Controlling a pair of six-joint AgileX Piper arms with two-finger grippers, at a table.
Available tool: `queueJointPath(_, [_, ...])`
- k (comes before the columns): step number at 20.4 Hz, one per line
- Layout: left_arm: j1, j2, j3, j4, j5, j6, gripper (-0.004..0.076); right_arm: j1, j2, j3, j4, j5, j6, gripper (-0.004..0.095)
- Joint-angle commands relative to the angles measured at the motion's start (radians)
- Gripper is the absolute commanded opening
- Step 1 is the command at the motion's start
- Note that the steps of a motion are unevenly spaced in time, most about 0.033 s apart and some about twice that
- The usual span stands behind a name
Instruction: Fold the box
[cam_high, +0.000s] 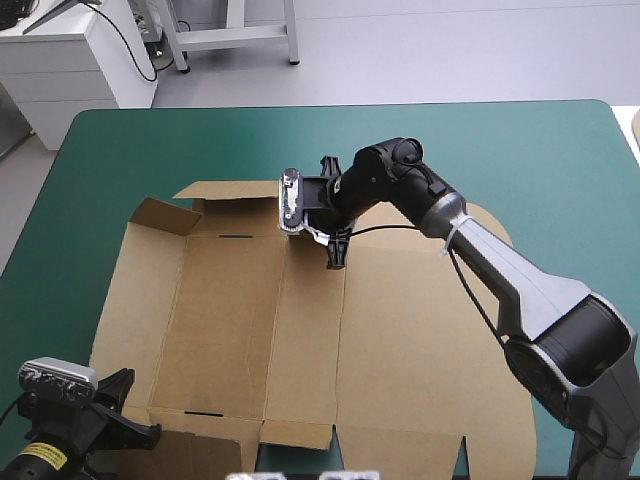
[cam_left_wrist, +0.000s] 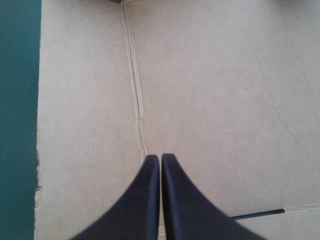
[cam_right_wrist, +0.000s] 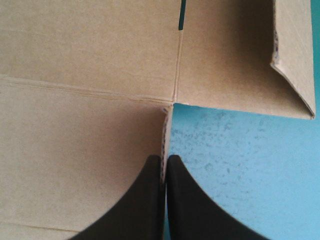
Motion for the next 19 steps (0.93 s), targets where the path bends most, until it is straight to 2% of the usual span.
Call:
queueJointPath(1, [-0.004,0.011,-0.024,-0.02,-0.067,-0.008,-0.0008,0.009,-0.056,-0.034,0.0,-0.021,-0.016,0.0068])
queueJointPath(3, [-0.004,0.011,-0.024,-0.02,-0.067,-0.008,-0.0008,0.01,-0.056,-0.034,-0.004,-0.021,-0.012,0.0169])
queueJointPath(4, [-0.004,0.011,-0.024,-0.02,-0.067,-0.008,-0.0008,0.01,-0.056,-0.034,-0.004,-0.021,0.009,0.0273])
queueJointPath(6, [-0.004,0.011,-0.024,-0.02,-0.067,-0.008,-0.0008,0.007,-0.058,-0.034,-0.006,-0.016,0.052,0.03])
queueJointPath(8, [-0.004,0.011,-0.024,-0.02,-0.067,-0.008,-0.0008,0.0,-0.065,-0.034,-0.058,-0.007,0.139,0.025])
queueJointPath(9, [-0.004,0.011,-0.024,-0.02,-0.067,-0.008,-0.0008,-0.011,-0.073,-0.034,-0.123,0.009,0.219,0.016])
queueJointPath(10, [-0.004,0.011,-0.024,-0.02,-0.067,-0.008,-0.0008,-0.021,-0.08,-0.034,-0.155,0.014,0.253,0.0116])
queueJointPath(11, [-0.004,0.011,-0.024,-0.017,-0.067,-0.008,-0.0008,-0.047,-0.096,-0.034,-0.226,0.04,0.323,-0.0007])
queueJointPath(15, [-0.004,0.011,-0.024,-0.012,-0.067,-0.008,-0.0008,-0.193,-0.16,-0.034,-0.251,0.154,0.483,-0.0011])
queueJointPath(19, [-0.004,0.011,-0.024,-0.012,-0.067,-0.012,-0.0008,-0.371,-0.292,0.011,-0.179,0.213,0.613,-0.0011])
